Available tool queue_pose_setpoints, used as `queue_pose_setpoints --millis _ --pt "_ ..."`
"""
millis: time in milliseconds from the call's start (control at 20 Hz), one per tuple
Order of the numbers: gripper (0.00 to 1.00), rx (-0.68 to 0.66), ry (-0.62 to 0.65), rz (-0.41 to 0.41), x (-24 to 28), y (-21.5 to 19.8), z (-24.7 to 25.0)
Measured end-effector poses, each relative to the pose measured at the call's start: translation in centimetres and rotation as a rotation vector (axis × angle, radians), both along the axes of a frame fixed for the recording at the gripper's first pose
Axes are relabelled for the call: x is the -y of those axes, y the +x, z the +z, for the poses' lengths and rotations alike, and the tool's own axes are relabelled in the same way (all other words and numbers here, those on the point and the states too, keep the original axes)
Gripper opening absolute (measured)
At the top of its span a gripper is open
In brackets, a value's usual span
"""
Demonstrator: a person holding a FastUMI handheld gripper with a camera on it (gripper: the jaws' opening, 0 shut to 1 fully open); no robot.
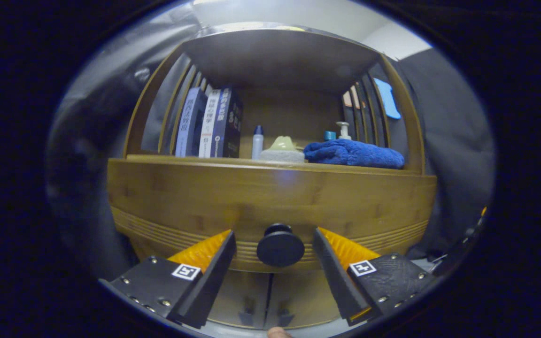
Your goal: Pull open the drawer, take out the items inside it, and place them on the countertop above the cabinet.
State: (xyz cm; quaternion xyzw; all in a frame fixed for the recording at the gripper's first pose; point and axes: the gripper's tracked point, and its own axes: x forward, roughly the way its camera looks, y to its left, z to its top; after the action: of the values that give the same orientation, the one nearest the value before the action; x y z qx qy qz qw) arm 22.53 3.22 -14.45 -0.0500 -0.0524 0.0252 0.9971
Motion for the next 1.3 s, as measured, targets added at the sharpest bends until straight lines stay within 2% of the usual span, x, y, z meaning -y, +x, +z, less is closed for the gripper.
queue_pose_setpoints --millis 200,1000,1150,1300 --pt "0.99 -0.004 0.075 0.007 -0.1 1.0 -0.3" --pt "0.99 -0.015 0.114 0.006 -0.2 1.3 -0.4" --pt "0.99 -0.064 0.176 -0.052 0.2 1.1 -1.3" --pt "0.99 -0.145 0.137 -0.078 -0.4 0.0 -4.0"
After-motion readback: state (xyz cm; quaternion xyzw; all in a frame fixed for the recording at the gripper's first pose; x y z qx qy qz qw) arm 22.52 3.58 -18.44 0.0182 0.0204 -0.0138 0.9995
